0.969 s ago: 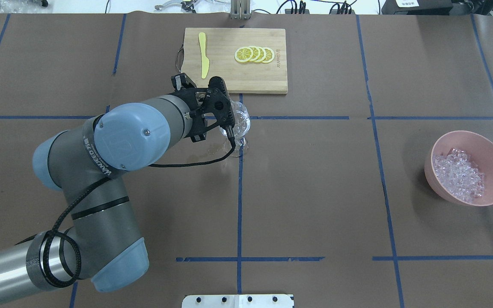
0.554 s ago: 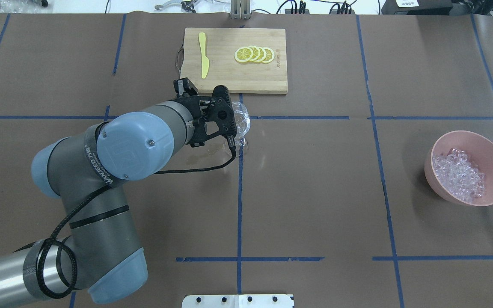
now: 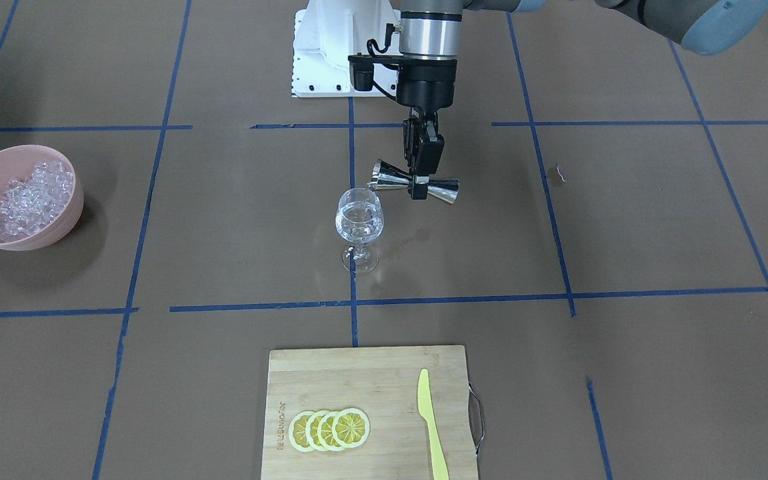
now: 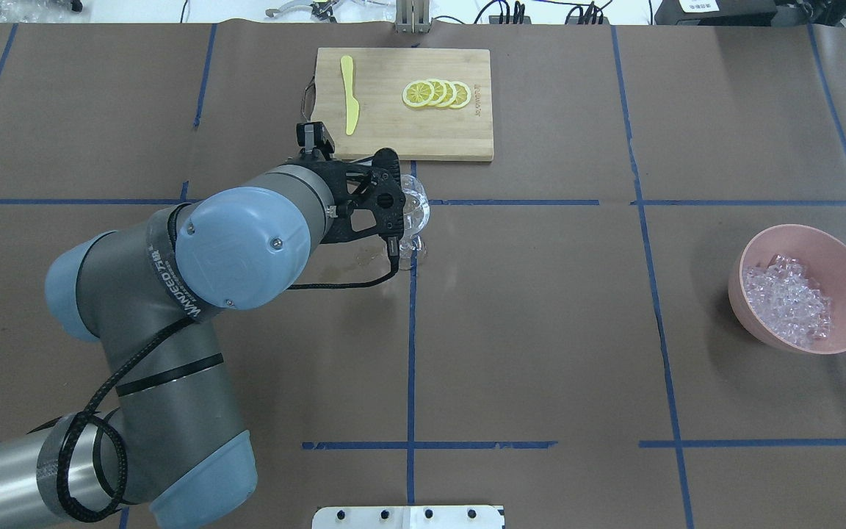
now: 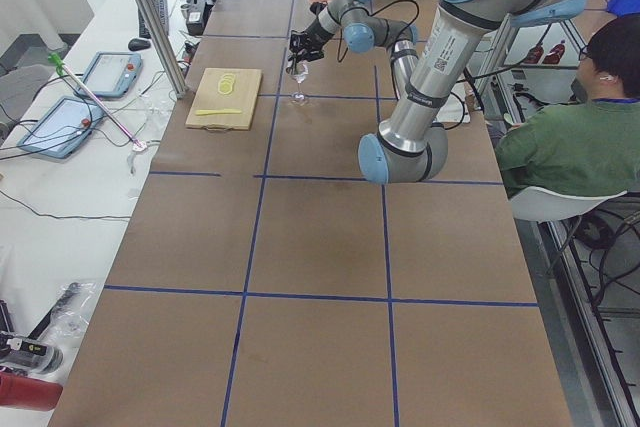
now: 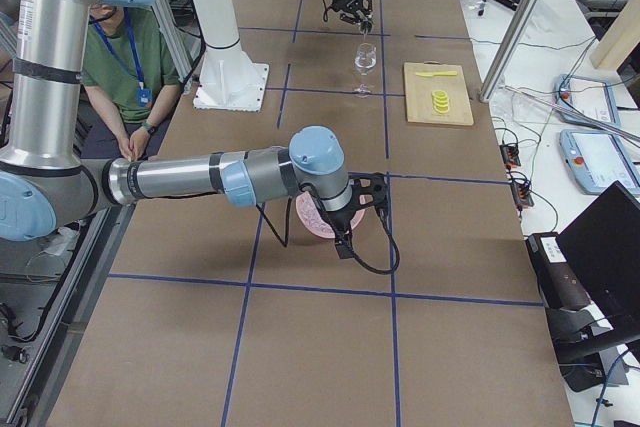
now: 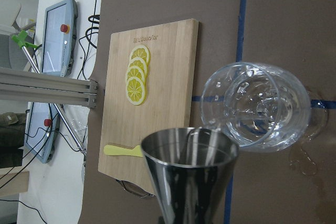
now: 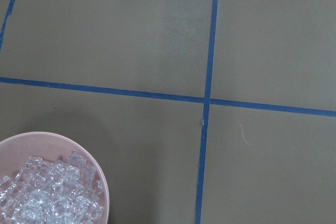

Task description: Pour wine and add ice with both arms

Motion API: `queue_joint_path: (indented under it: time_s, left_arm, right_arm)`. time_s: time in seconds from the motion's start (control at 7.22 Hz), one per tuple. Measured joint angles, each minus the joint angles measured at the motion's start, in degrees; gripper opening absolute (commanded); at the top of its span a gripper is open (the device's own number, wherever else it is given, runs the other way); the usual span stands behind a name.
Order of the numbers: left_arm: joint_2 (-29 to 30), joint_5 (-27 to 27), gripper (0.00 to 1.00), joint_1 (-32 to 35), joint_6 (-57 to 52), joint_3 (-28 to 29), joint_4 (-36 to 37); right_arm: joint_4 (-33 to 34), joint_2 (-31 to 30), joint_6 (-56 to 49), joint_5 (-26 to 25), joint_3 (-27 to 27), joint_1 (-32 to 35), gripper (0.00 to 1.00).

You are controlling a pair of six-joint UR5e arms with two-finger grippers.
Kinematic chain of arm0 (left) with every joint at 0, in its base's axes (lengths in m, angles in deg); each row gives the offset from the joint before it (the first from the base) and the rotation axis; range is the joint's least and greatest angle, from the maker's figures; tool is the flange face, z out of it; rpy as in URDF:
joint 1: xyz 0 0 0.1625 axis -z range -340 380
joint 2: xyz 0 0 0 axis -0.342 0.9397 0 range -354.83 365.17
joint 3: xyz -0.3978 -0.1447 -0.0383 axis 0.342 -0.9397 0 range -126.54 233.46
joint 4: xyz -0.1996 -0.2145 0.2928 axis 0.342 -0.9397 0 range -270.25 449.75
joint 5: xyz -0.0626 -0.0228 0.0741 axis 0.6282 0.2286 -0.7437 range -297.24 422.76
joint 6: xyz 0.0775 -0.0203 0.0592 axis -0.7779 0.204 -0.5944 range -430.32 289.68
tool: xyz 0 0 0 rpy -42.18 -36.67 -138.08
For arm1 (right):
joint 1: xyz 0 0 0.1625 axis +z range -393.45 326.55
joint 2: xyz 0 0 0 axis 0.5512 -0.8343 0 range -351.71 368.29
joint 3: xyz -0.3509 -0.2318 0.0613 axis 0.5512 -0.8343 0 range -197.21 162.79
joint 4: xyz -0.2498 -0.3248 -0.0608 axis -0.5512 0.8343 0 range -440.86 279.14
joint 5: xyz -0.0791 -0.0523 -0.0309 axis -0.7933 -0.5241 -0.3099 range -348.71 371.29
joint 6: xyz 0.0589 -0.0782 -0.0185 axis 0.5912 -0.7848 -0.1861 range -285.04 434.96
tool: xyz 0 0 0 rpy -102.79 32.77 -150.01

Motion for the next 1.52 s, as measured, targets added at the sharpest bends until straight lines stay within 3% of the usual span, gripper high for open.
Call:
queue_joint_path:
  time_s: [1.25,1.52]
  left_arm:
    - [1.19,-0.75,0.0,-0.06,-4.47,0.52,0.15]
    - [0.63,-0.59,0.0,0.13,-2.01,0.03,-2.73]
  right_arm:
    - [0.0,-0.07,-0.16,0.0,-0.56,0.0,1.0]
    - [0.0,-0.05,-0.16,0.0,-0.6,0.0,1.0]
